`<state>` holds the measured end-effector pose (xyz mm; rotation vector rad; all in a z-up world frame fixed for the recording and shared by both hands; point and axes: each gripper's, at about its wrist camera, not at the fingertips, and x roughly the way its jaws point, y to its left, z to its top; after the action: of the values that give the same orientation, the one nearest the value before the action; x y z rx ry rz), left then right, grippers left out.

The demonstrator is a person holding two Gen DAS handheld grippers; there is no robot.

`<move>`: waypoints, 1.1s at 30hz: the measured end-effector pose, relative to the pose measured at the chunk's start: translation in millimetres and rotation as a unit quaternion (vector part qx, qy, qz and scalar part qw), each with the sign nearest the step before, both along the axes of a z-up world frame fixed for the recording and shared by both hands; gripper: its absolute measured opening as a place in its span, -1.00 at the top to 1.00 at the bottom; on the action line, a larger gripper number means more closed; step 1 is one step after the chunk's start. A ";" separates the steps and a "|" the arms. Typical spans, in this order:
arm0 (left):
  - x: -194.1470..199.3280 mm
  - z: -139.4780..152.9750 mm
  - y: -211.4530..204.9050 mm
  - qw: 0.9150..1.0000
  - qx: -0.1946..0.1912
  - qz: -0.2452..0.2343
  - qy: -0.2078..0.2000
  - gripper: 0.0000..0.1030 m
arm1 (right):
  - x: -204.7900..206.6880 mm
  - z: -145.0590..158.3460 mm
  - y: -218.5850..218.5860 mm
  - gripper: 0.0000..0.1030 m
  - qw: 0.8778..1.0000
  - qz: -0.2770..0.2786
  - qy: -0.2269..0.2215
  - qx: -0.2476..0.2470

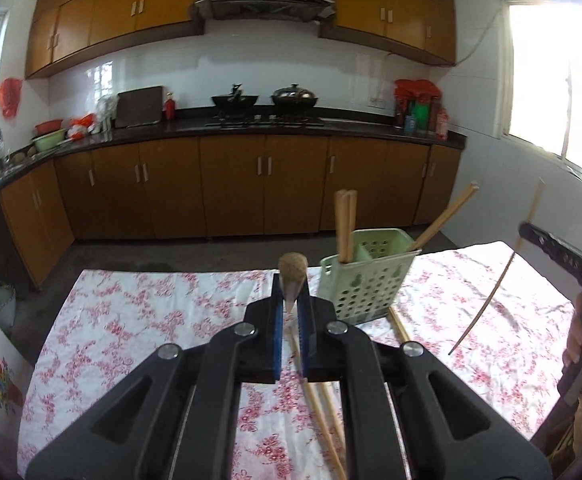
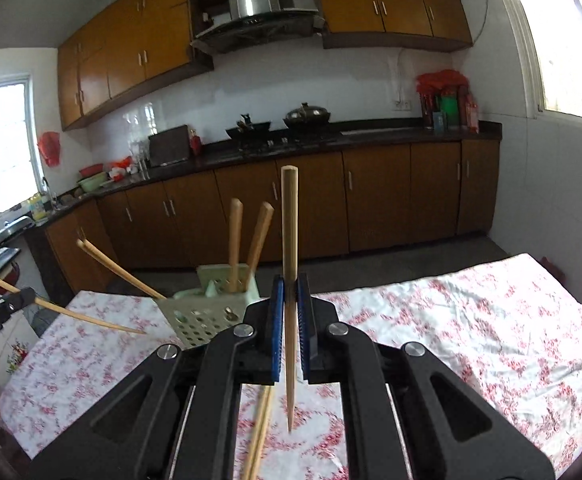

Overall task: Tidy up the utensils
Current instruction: 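Lift both held chopsticks upright and carry them above the green holder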

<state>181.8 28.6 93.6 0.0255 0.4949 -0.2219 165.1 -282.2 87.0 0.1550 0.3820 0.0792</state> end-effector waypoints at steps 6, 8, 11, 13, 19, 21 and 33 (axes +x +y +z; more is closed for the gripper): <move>-10.3 23.3 -19.2 0.999 -0.003 -0.042 -0.011 0.85 | -3.5 29.8 12.2 0.85 0.999 0.029 -0.040 0.013; -11.6 29.6 -24.6 0.998 -0.005 -0.053 -0.018 0.85 | -3.6 36.3 17.0 0.85 0.998 0.036 -0.053 0.011; -11.8 40.8 -34.0 0.997 -0.008 -0.065 -0.029 0.85 | -2.3 45.0 23.3 0.85 0.996 0.046 -0.070 0.012; -8.8 48.9 -41.4 0.997 -0.011 -0.069 -0.035 0.85 | 0.1 49.8 28.0 0.85 0.996 0.049 -0.080 0.013; 4.8 74.2 -59.4 0.995 -0.019 -0.060 -0.074 0.85 | 13.5 61.0 35.2 0.85 0.993 0.050 -0.104 0.010; 11.6 80.4 -63.9 0.995 -0.023 -0.050 -0.086 0.85 | 18.4 64.9 36.7 0.85 0.992 0.047 -0.114 0.014; 74.1 44.1 -77.6 0.996 -0.047 -0.030 -0.069 0.85 | 53.7 43.4 40.1 0.85 0.986 0.005 -0.164 0.028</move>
<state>256.0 -49.0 137.6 -0.0368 0.3462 -0.2993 218.8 -242.1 130.5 0.1928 0.0512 0.1237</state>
